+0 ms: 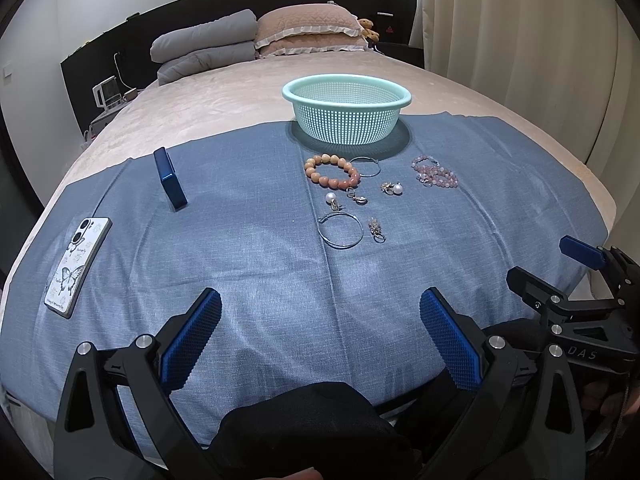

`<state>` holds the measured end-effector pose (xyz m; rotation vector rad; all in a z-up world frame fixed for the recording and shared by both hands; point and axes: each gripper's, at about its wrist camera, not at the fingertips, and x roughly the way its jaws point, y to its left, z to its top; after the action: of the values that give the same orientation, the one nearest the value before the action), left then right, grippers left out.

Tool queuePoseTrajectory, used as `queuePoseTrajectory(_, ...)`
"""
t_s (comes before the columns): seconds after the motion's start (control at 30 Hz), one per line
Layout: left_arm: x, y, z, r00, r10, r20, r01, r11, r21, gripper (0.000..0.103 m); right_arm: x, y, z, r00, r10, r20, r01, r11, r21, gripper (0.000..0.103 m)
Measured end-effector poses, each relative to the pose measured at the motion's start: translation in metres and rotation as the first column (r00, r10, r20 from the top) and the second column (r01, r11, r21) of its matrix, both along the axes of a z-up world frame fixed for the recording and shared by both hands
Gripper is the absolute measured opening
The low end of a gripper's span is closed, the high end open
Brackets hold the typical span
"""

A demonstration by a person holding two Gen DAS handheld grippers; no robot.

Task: Organize jewelry

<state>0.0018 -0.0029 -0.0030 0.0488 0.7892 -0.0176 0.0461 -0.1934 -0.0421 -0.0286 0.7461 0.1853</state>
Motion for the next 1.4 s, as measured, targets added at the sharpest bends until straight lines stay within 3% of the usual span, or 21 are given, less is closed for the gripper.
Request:
queuePoseTrajectory(0.2, 0.000, 0.000, 0.000, 1.000, -0.002, -0.002, 0.002, 1.000, -0.001, 0.097, 0.001, 0.000, -0.001, 1.000, 0.006, -0.007, -0.006, 1.000, 0.006, 0.095)
queuePoseTrajectory(0.63, 0.018, 0.012, -0.001, 0.988, -0.124, -0.089, 0.111, 0.984, -0.139, 0.097, 0.018, -0.016, -0.013, 0.988, 0.068, -0.140, -0.048, 0.989, 0.142, 0.095)
queuePoseTrajectory(0.9, 0.045, 0.012, -0.007, 0.957, -0.236, -0.170, 0.211, 0.966, -0.152, 0.097, 0.047, -0.021, -0.023, 0.966, 0.118, -0.229, -0.072, 0.977, 0.201, 0.095)
queuePoseTrajectory(1.13, 0.074, 0.020, -0.019, 0.952, -0.223, -0.210, 0.216, 0.975, -0.058, 0.097, 0.082, -0.021, -0.024, 0.967, 0.130, -0.218, -0.092, 0.981, 0.172, 0.095)
queuePoseTrajectory(1.4, 0.107, 0.027, -0.039, 0.923, -0.266, -0.277, 0.256, 0.964, -0.073, 0.097, 0.111, 0.012, -0.024, 0.960, 0.235, -0.151, -0.229, 0.972, 0.053, 0.095)
